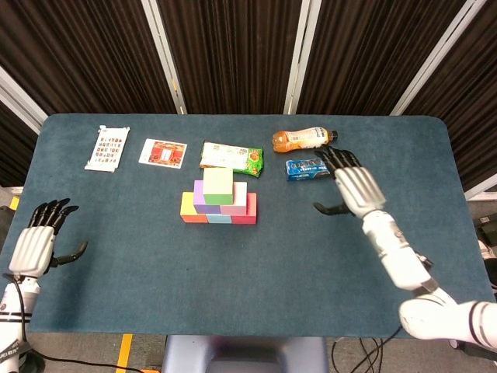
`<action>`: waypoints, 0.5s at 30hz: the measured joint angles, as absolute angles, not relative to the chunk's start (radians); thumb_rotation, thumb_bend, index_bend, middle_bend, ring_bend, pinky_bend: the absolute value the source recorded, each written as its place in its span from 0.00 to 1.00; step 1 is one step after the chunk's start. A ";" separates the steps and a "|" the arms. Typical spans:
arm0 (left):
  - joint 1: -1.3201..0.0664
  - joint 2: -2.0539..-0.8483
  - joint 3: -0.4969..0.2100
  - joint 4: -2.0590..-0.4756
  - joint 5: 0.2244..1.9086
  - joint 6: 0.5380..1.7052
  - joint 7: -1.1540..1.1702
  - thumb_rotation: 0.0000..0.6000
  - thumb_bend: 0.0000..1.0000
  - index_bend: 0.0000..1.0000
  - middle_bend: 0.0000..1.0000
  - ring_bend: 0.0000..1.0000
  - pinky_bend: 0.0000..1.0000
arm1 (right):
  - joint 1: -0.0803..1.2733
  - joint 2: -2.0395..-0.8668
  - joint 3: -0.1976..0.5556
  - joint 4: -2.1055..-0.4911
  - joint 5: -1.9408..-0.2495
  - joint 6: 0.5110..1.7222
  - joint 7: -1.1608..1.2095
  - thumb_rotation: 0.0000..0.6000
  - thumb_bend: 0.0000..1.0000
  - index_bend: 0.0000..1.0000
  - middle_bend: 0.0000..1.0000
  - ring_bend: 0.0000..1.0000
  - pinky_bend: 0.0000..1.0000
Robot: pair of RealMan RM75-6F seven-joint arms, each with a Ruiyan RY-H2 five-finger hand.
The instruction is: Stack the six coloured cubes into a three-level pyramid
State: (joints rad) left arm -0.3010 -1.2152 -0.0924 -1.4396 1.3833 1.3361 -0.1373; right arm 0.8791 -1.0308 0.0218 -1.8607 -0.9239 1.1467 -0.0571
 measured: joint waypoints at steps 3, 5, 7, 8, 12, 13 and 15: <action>-0.270 -1.218 -0.078 -1.458 1.404 1.390 -0.103 0.83 0.32 0.17 0.09 0.02 0.04 | 0.747 -1.007 -0.041 -1.857 -1.077 1.243 -0.004 1.00 0.33 0.00 0.02 0.00 0.09; -0.246 -1.219 -0.066 -1.473 1.419 1.422 -0.090 0.82 0.32 0.17 0.09 0.02 0.04 | 0.652 -1.003 -0.082 -1.834 -1.173 1.322 0.029 1.00 0.33 0.00 0.02 0.00 0.09; -0.217 -1.219 -0.048 -1.495 1.439 1.455 -0.078 0.82 0.32 0.17 0.09 0.02 0.04 | 0.574 -1.009 -0.111 -1.798 -1.237 1.393 0.055 1.00 0.33 0.00 0.02 0.00 0.09; -0.206 -1.219 -0.039 -1.504 1.449 1.467 -0.074 0.83 0.32 0.17 0.09 0.02 0.04 | 0.525 -1.017 -0.128 -1.767 -1.273 1.438 0.072 1.00 0.33 0.00 0.02 0.00 0.09; -0.165 -1.214 -0.005 -1.541 1.489 1.509 -0.062 0.84 0.32 0.16 0.09 0.02 0.04 | 0.386 -1.064 -0.168 -1.650 -1.370 1.565 0.129 1.00 0.33 0.00 0.02 0.00 0.09; -0.158 -1.213 0.000 -1.547 1.496 1.517 -0.060 0.84 0.32 0.16 0.09 0.02 0.04 | 0.358 -1.077 -0.173 -1.625 -1.388 1.590 0.140 1.00 0.33 0.00 0.02 0.00 0.09; -0.142 -1.212 0.012 -1.558 1.511 1.533 -0.055 0.84 0.32 0.16 0.09 0.02 0.04 | 0.299 -1.106 -0.183 -1.578 -1.424 1.643 0.159 1.00 0.33 0.00 0.03 0.00 0.09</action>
State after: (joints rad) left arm -0.1420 -1.2123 0.0118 -1.5580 1.5115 1.5327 -0.0546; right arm 0.2985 -1.1055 -0.1829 -1.5784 -1.4240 1.6429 0.1587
